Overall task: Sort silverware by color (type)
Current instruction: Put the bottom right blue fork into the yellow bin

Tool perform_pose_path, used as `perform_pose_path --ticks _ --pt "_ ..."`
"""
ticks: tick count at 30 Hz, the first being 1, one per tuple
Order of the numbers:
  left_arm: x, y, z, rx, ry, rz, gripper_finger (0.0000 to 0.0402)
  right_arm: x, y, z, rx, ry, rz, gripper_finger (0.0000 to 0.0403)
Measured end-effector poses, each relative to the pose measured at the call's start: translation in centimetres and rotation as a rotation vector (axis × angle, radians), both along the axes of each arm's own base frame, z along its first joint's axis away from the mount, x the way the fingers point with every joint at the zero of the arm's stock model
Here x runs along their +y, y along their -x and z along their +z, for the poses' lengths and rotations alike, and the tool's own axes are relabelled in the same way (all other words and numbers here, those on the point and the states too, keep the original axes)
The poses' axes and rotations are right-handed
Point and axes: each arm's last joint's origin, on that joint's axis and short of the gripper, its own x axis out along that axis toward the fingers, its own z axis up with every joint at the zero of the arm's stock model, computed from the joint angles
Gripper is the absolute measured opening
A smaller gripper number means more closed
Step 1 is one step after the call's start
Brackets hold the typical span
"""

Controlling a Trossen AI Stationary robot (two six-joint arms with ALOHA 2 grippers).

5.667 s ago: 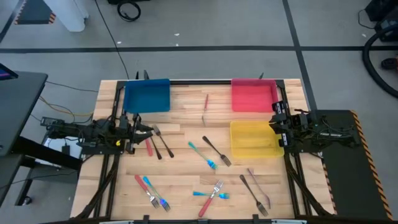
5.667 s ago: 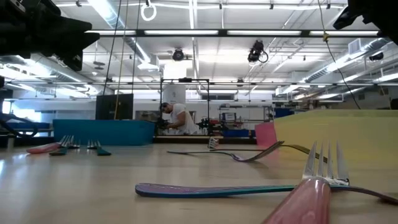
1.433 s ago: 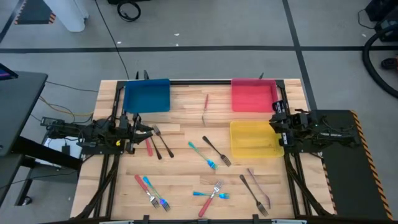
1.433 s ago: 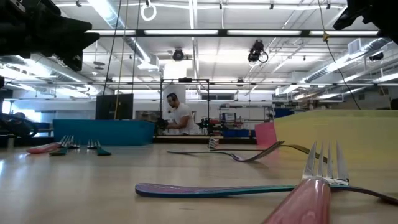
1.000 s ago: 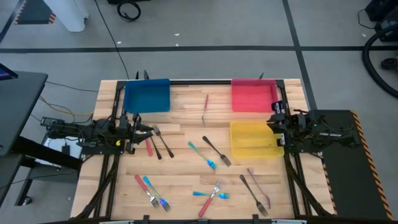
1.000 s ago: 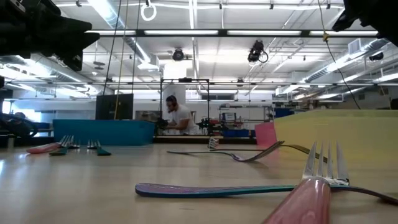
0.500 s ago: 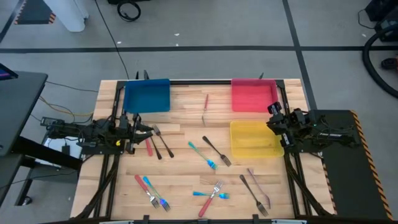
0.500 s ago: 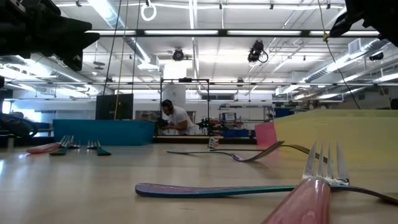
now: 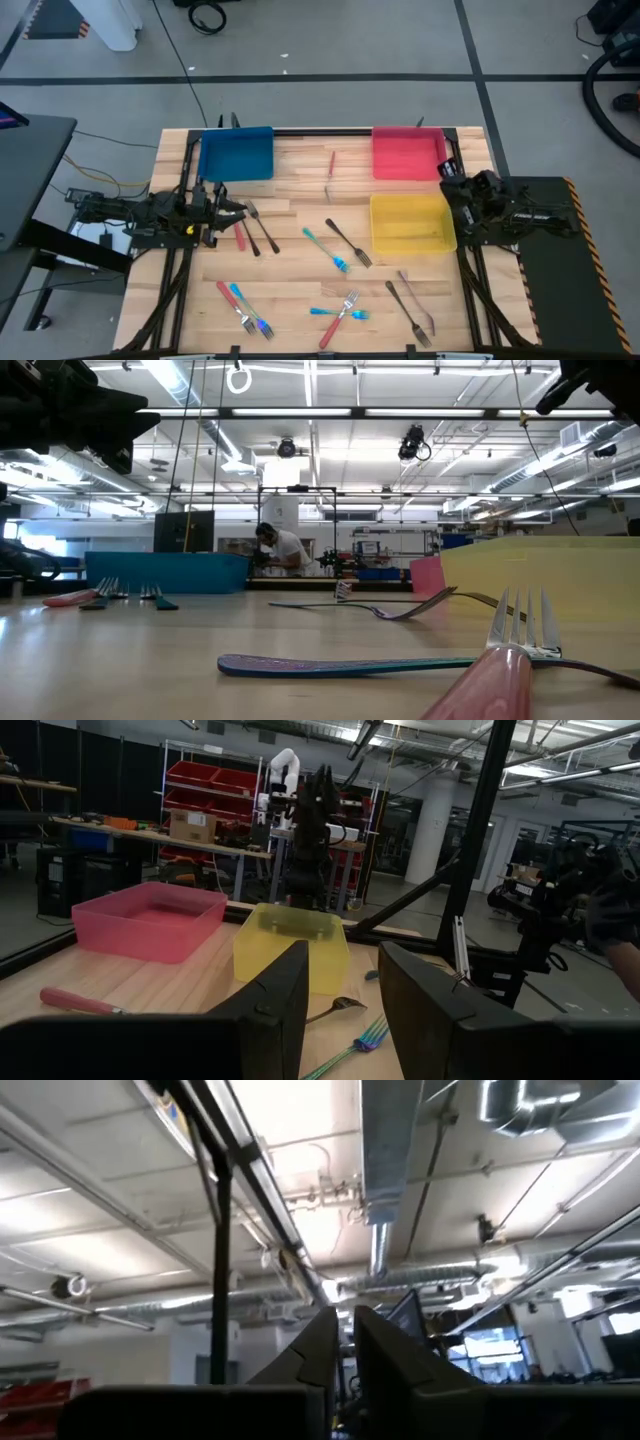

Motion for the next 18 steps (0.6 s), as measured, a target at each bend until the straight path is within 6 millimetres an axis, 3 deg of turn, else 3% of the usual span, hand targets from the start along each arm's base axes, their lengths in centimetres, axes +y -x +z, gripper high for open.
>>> perform_pose_path --ticks 8,18 --pt "0.0 0.0 0.0 0.000 0.000 0.000 0.0123 0.1 0.5 2.1 -0.035 0.044 -0.029 0.0084" --pt "0.0 0.0 0.0 0.000 0.000 0.000 0.0123 0.3 -0.1 2.9 -0.028 0.312 -0.159 0.0148"
